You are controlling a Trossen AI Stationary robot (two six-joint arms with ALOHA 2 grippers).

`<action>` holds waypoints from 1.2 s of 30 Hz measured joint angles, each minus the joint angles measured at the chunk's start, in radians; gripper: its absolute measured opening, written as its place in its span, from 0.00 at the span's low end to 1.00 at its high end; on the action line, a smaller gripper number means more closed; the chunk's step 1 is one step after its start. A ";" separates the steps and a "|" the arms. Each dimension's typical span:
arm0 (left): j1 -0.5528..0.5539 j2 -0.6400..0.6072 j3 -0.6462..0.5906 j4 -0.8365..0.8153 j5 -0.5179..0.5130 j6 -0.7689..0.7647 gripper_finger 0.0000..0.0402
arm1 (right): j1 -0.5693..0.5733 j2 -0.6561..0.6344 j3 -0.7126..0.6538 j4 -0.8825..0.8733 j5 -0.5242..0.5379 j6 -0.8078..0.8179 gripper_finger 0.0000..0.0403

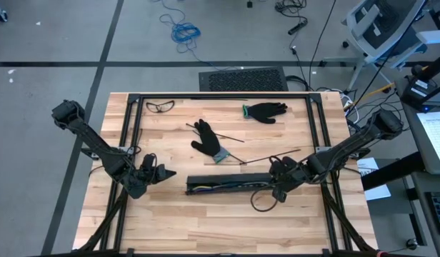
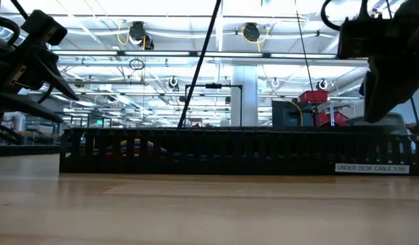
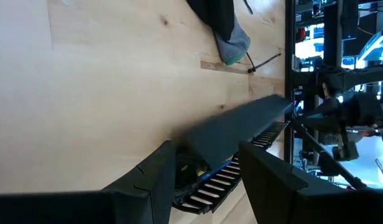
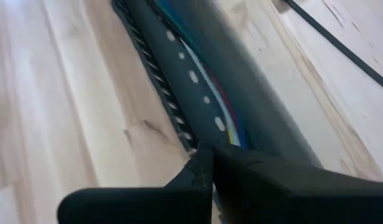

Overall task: Ziptie cables
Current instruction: Insert the black cover of the black cable duct

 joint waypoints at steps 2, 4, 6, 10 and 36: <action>0.000 0.000 0.000 -0.003 0.000 0.000 0.42 | 0.000 -0.010 0.001 0.008 0.001 -0.004 0.00; 0.000 0.000 0.000 -0.006 0.000 0.000 0.42 | 0.000 -0.026 0.001 0.005 0.009 -0.005 0.00; 0.000 0.000 0.000 -0.007 0.000 0.000 0.42 | 0.000 -0.044 0.001 -0.004 0.020 -0.004 0.00; 0.000 0.000 0.000 -0.009 0.000 0.001 0.42 | -0.002 -0.077 0.001 -0.040 0.049 -0.003 0.00; 0.002 0.000 0.000 -0.040 -0.035 0.157 0.42 | -0.421 0.120 0.002 -0.080 -0.034 -0.250 0.54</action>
